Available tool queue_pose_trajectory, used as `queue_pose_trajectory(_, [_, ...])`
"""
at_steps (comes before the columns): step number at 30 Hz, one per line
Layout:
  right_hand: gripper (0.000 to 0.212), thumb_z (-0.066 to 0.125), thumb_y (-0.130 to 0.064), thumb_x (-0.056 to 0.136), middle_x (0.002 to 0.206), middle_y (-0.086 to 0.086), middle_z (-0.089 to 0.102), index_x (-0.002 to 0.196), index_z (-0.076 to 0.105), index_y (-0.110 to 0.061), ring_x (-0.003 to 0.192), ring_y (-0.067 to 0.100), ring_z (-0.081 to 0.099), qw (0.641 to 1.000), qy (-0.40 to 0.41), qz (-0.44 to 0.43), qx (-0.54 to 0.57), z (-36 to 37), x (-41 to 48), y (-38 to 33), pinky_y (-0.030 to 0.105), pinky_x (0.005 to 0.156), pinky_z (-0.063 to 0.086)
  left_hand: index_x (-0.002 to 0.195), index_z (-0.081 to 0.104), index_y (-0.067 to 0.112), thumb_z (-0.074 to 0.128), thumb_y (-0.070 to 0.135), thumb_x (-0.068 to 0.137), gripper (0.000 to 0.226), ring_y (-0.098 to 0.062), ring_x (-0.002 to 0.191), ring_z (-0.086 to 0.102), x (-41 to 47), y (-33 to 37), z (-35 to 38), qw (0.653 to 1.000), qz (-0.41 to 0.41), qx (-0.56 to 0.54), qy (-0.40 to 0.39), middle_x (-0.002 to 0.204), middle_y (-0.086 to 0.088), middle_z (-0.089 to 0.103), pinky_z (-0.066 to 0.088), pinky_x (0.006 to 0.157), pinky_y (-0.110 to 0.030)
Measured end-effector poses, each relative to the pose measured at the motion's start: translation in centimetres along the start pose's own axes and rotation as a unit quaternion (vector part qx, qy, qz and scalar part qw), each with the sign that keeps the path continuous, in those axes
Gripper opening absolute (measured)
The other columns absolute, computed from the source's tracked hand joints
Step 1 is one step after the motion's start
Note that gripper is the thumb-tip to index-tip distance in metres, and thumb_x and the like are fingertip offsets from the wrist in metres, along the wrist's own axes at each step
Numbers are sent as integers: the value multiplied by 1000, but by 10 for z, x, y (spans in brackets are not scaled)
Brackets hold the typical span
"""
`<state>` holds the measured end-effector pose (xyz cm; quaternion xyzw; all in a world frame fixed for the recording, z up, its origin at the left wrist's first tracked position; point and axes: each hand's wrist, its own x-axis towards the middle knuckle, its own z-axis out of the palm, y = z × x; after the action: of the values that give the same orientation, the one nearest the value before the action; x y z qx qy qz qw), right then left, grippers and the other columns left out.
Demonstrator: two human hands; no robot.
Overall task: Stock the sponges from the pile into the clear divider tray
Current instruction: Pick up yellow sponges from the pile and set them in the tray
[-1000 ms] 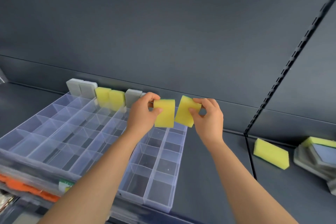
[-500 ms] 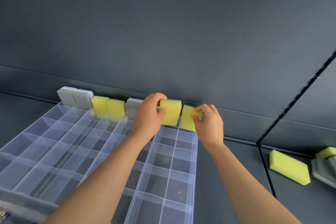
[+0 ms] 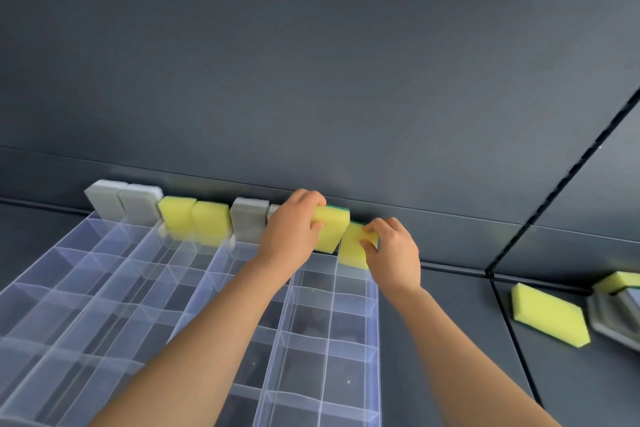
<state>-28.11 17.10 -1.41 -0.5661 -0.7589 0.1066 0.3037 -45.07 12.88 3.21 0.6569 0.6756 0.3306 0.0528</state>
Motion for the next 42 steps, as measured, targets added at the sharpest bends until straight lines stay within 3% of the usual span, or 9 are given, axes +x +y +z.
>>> queue_pose_trajectory(8, [20, 65, -9, 85, 111, 4, 57, 105, 64, -8, 82, 28, 57, 1000, 6, 3, -6, 1, 1, 2, 26, 67, 37, 109, 55, 15, 59, 11, 88, 21, -24, 92, 56, 8, 4, 5, 999, 3, 36, -18, 115, 1, 55, 41, 73, -32])
queue_pose_trajectory(11, [19, 66, -7, 84, 109, 5, 59, 103, 65, -7, 89, 28, 57, 1000, 13, -7, -7, 1, 1, 2, 27, 68, 39, 105, 54, 12, 58, 6, 87, 20, -27, 90, 56, 9, -1, 9, 997, 4, 75, -35, 111, -2, 56, 44, 72, -37])
queue_pose_trajectory(13, [19, 67, -5, 82, 107, 6, 59, 101, 66, -6, 95, 28, 55, 1000, 21, -16, -7, 2, 0, 2, 28, 69, 40, 97, 56, 11, 63, 0, 79, 21, -26, 89, 55, 10, -3, 12, 991, 35, 129, -31, 102, -4, 59, 46, 70, -37])
queue_pose_trajectory(16, [18, 70, -2, 79, 102, 7, 61, 96, 68, -4, 94, 29, 56, 999, 30, -34, -16, 4, 1, 2, 29, 67, 42, 69, 59, 13, 78, -7, 47, 35, -22, 69, 54, 14, -4, 15, 969, 120, 216, -18, 71, -1, 60, 45, 56, -29])
queue_pose_trajectory(19, [18, 70, -4, 79, 100, 6, 64, 96, 68, -6, 91, 29, 57, 998, 32, -44, -26, 2, 2, 2, 33, 65, 46, 53, 52, 15, 72, -11, 33, 38, -23, 58, 50, 15, -1, 13, 950, 140, 280, -12, 55, 0, 51, 40, 51, -27])
queue_pose_trajectory(31, [19, 77, 0, 69, 87, 4, 67, 85, 72, -9, 72, 29, 60, 994, 40, -83, -57, 3, -2, 4, 32, 46, 47, 44, 46, 15, 69, -11, 27, 39, -23, 53, 47, 10, -10, 21, 939, 146, 311, -11, 49, 1, 45, 37, 52, -28])
queue_pose_trajectory(34, [21, 73, -1, 74, 93, 5, 66, 93, 69, -10, 80, 30, 60, 995, 26, -75, -63, 2, -5, 2, 34, 51, 48, 47, 52, 16, 71, -10, 30, 36, -23, 57, 49, 7, -14, 23, 940, 135, 313, -5, 53, 2, 49, 36, 54, -30])
queue_pose_trajectory(38, [33, 64, -11, 86, 116, 4, 62, 118, 61, -11, 104, 28, 56, 996, -2, -56, -72, -5, -10, -4, 37, 73, 51, 58, 62, 17, 73, -6, 42, 30, -23, 68, 53, 1, -18, 25, 945, 128, 302, 8, 66, 3, 58, 35, 60, -32])
queue_pose_trajectory(42, [39, 59, -17, 91, 128, 2, 56, 128, 52, -13, 116, 25, 50, 996, -20, -40, -76, -11, -20, -7, 35, 85, 49, 66, 66, 17, 75, -4, 47, 30, -24, 75, 56, -5, -18, 25, 947, 139, 287, 22, 74, 4, 62, 23, 66, -32])
